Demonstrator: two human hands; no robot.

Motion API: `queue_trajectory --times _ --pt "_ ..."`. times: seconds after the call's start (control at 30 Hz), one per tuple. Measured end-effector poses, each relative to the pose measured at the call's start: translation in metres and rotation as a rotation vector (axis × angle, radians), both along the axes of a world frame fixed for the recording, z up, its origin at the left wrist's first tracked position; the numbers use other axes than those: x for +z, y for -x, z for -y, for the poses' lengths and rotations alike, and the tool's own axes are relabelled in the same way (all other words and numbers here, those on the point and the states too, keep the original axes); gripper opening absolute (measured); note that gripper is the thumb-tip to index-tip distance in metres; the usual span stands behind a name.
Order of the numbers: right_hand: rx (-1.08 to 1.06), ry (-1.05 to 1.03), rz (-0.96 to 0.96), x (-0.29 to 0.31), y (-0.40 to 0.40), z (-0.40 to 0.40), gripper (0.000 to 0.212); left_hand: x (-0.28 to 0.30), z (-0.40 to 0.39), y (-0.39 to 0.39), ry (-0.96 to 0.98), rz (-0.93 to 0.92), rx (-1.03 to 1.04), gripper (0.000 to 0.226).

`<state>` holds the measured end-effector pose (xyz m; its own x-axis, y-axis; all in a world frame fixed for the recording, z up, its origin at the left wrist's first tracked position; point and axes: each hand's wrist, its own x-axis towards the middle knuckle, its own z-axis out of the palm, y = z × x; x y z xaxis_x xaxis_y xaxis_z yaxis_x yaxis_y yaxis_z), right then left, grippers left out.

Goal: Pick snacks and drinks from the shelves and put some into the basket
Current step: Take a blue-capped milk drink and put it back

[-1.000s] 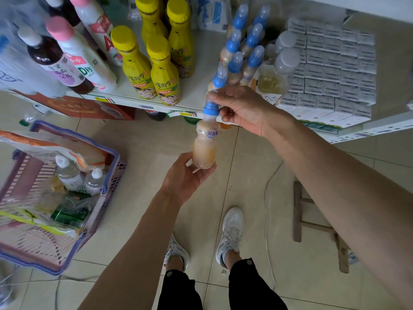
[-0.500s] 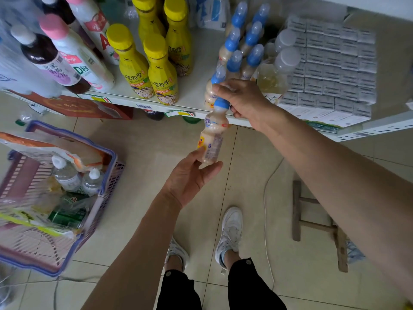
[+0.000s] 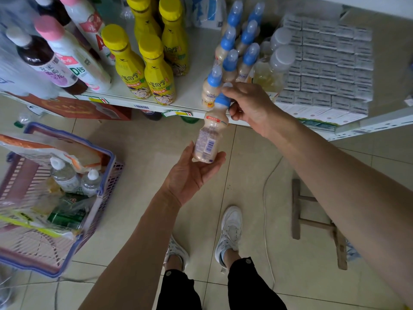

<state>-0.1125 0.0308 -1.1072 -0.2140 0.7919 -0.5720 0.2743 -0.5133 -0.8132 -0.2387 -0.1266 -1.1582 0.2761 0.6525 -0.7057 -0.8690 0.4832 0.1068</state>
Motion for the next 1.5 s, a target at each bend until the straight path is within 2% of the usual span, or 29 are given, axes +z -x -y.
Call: queue_trajectory --times 0.33,0.53,0.7,0.83,1.1,1.17,1.37,1.5 --pt "0.005 -0.051 0.052 0.003 -0.004 0.001 0.023 0.007 -0.001 -0.004 -0.031 -0.092 -0.002 0.034" --pt "0.013 -0.048 0.05 0.005 -0.007 0.005 0.024 0.008 -0.001 -0.004 0.017 -0.04 -0.011 0.031" --pt "0.014 -0.05 -0.01 0.006 -0.006 0.005 0.021 0.007 0.001 -0.006 0.043 -0.028 -0.014 0.035" --pt "0.045 -0.15 0.013 0.009 -0.005 0.004 0.018 0.001 -0.001 -0.006 0.055 -0.061 0.012 0.041" --pt "0.174 -0.265 0.095 0.017 -0.007 -0.003 0.045 -0.006 -0.017 -0.014 0.102 -0.117 0.007 0.038" --pt "0.206 -0.255 0.107 0.019 -0.01 -0.006 0.043 -0.007 -0.021 -0.016 0.137 -0.125 0.0 0.037" --pt "0.327 -0.266 0.156 0.025 -0.021 -0.015 0.012 -0.004 -0.031 -0.021 0.188 -0.153 -0.105 0.039" --pt "0.372 -0.335 0.234 0.026 -0.024 -0.016 0.023 -0.007 -0.033 -0.024 0.186 -0.139 -0.083 0.04"
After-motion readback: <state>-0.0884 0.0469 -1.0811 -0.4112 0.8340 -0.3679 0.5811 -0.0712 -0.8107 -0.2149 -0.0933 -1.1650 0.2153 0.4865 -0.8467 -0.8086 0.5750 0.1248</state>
